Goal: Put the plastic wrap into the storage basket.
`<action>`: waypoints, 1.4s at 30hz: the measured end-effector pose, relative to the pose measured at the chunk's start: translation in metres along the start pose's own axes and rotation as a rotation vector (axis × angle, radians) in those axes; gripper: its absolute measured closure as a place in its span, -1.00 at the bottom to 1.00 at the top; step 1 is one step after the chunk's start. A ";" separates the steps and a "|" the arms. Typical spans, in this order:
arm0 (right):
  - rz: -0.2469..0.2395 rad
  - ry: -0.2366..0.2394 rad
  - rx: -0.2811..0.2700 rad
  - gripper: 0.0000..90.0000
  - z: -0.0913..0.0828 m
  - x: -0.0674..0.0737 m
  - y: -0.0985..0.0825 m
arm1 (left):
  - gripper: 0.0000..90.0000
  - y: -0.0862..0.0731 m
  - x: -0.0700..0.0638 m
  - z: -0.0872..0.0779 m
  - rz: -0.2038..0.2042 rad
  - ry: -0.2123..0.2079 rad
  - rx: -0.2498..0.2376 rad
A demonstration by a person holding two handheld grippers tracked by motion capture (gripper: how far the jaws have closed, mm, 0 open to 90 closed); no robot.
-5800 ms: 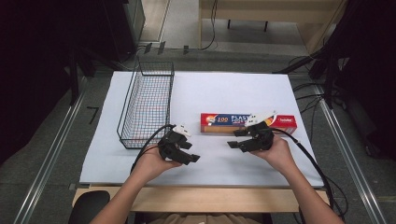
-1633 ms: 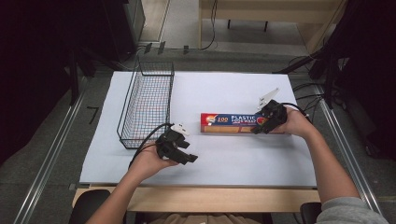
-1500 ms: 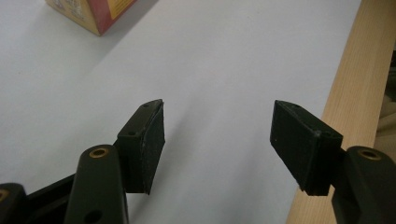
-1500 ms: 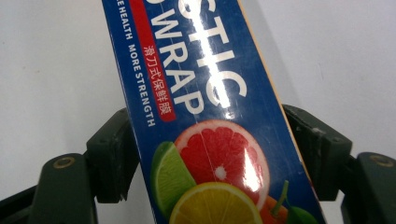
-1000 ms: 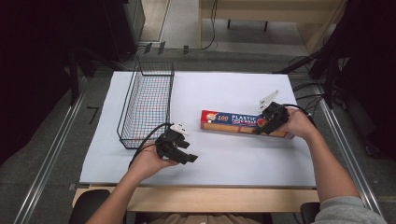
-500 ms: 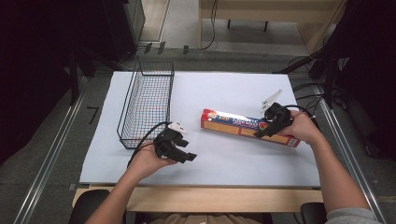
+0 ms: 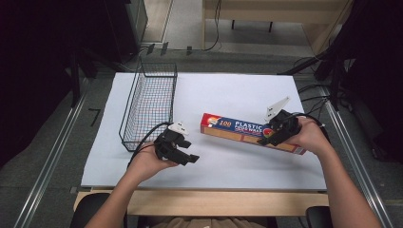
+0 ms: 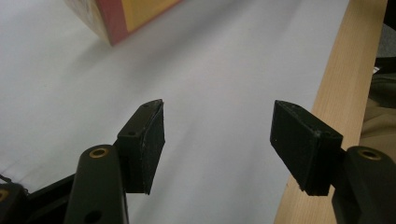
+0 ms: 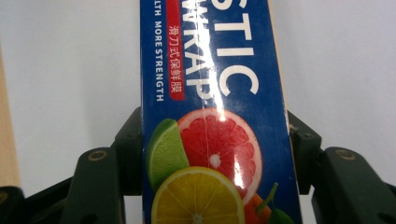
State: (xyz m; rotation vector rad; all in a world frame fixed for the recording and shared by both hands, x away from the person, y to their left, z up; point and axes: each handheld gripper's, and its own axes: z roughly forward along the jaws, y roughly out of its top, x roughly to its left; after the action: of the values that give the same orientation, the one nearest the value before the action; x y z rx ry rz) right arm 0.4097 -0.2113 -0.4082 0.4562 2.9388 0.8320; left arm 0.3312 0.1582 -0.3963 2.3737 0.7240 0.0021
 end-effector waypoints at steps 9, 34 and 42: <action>-0.048 0.025 0.002 -0.08 0.010 0.028 0.006 | -0.28 0.001 -0.002 -0.006 0.034 -0.012 -0.001; -0.101 0.114 0.027 -0.08 0.023 0.066 0.019 | -0.51 0.025 -0.016 -0.013 0.162 -0.032 -0.001; -0.140 0.121 0.024 -0.08 0.024 0.078 0.033 | -0.50 0.034 -0.023 0.000 0.215 -0.056 0.028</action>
State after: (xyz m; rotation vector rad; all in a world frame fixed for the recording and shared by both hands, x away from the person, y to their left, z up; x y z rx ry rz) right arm 0.3475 -0.1494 -0.4095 0.2044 3.0505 0.8354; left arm 0.3289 0.1253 -0.3719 2.4570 0.4429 0.0168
